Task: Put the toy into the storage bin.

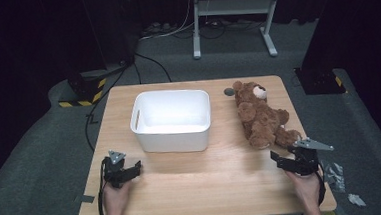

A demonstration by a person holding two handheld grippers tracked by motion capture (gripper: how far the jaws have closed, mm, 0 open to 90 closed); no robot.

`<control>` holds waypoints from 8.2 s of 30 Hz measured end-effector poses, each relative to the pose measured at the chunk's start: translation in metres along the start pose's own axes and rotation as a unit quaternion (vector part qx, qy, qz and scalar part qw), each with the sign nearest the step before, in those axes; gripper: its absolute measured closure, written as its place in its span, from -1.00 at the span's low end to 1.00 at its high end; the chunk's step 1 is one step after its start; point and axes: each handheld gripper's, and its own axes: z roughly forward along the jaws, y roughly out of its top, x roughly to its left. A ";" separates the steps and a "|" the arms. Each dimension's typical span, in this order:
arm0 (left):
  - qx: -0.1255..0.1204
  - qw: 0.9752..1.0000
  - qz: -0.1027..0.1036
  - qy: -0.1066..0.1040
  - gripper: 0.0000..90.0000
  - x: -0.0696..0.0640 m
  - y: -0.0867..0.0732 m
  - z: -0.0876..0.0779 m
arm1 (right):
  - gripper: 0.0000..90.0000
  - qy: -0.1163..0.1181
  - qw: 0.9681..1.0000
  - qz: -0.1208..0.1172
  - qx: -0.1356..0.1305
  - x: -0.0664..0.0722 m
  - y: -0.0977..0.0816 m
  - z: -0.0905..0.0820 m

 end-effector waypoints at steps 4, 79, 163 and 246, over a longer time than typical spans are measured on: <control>0.001 1.000 0.002 0.000 -0.48 0.000 0.000 0.000 | -0.47 0.005 1.000 0.002 -0.007 -0.001 0.005 -0.002; -0.001 1.000 0.004 -0.005 -0.48 -0.002 0.000 0.000 | -0.44 0.018 1.000 0.015 -0.019 -0.006 0.077 0.030; 0.000 1.000 0.002 -0.007 -0.49 -0.001 0.000 0.000 | 0.31 -0.041 0.990 -0.018 0.135 -0.004 0.144 0.146; 0.000 1.000 0.004 -0.007 -0.47 -0.001 0.000 0.000 | 0.85 0.188 0.975 -0.055 -0.108 0.040 0.132 -0.002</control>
